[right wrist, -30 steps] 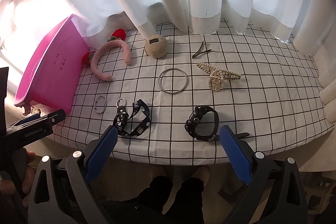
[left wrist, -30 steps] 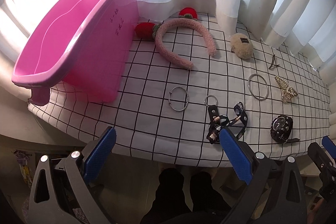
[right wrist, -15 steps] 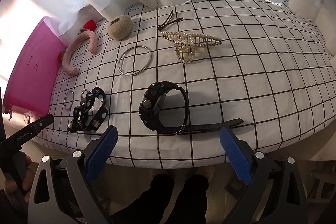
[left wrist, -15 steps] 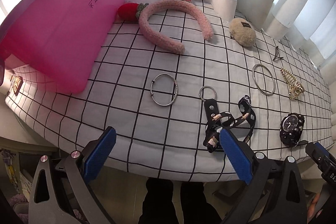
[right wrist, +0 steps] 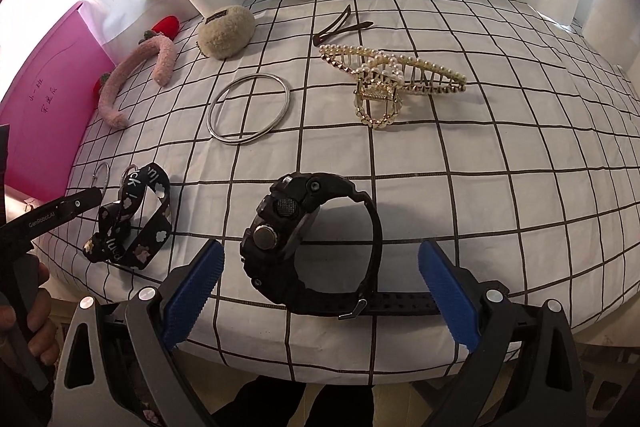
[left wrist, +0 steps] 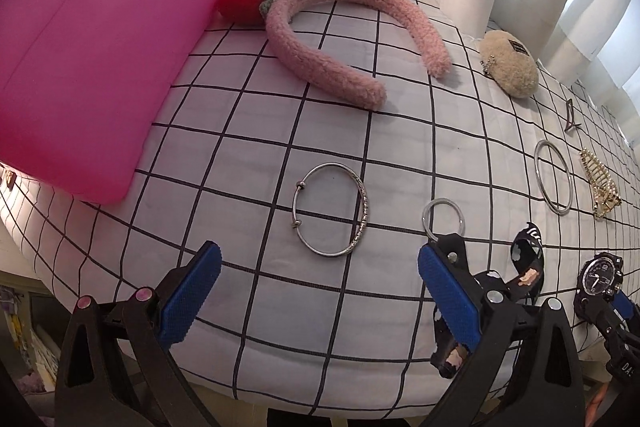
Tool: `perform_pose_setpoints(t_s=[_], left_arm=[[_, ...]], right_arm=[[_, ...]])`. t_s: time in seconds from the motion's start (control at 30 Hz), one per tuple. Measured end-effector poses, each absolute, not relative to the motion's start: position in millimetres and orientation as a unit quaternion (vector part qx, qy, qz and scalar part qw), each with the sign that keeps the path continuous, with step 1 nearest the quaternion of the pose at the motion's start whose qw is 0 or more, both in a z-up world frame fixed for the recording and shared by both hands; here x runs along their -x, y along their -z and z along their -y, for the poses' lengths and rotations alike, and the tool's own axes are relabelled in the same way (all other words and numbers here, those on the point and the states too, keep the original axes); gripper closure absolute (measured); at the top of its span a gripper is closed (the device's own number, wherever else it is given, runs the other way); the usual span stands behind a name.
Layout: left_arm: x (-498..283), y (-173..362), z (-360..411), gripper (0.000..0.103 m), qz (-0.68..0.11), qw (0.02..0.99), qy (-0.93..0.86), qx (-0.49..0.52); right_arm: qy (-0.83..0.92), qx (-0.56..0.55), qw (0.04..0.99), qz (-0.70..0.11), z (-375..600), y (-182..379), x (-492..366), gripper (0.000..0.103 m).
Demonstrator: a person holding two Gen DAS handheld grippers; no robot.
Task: Organize jewelry
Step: 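Grasp the silver bangle with the left tool while the right tool grasps the black watch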
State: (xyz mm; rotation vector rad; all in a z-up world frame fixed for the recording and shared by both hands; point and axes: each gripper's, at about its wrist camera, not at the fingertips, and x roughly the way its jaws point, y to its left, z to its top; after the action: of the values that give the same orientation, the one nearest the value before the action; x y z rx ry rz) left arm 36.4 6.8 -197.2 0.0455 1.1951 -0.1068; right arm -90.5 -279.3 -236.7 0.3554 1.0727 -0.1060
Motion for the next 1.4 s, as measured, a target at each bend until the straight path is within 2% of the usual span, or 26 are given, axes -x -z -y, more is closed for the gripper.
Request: perform_pose_setpoints(t_s=[0.5, 0.7, 1.0, 1.1, 1.17, 1.23, 1.27, 1.33, 1.4], left_arm=[[-49.1, 211.8, -17.6, 0.005, -0.545, 0.836, 0.045, -0.027], [-45.4, 213.5, -16.5, 0.005, -0.515, 0.856, 0.047, -0.026], [-39.7, 210.1, -18.7, 0.006, -0.504, 0.862, 0.048, -0.026], [-40.0, 208.1, -14.2, 0.015, -0.498, 0.864, 0.059, -0.031], [-36.2, 205.3, -9.9, 0.031, -0.489, 0.868, 0.071, -0.039], [-34.6, 203.3, -7.8, 0.040, -0.486, 0.869, 0.078, -0.041], [-33.6, 202.3, -7.0, 0.050, -0.484, 0.870, 0.081, -0.042], [-32.0, 199.7, -4.8, 0.062, -0.481, 0.871, 0.085, -0.046], [-30.6, 198.5, -5.7, 0.062, -0.481, 0.871, 0.086, -0.042]], right_arm=[[0.063, -0.132, 0.848, -0.509, 271.1, 246.6, 81.9, 0.010], [0.080, -0.065, 0.852, -0.513, 253.1, 252.8, 81.1, 0.009], [0.084, -0.070, 0.863, -0.493, 251.7, 258.0, 83.7, 0.008], [0.081, -0.073, 0.860, -0.499, 253.2, 255.9, 82.7, 0.009], [0.077, -0.072, 0.859, -0.501, 252.9, 255.5, 81.8, 0.010], [0.074, -0.072, 0.859, -0.502, 252.8, 255.6, 82.6, 0.010], [0.074, -0.072, 0.859, -0.501, 252.7, 255.2, 83.6, 0.011], [0.074, -0.070, 0.862, -0.497, 252.2, 252.8, 86.5, 0.021], [0.073, -0.067, 0.865, -0.492, 252.0, 249.4, 88.0, 0.037]])
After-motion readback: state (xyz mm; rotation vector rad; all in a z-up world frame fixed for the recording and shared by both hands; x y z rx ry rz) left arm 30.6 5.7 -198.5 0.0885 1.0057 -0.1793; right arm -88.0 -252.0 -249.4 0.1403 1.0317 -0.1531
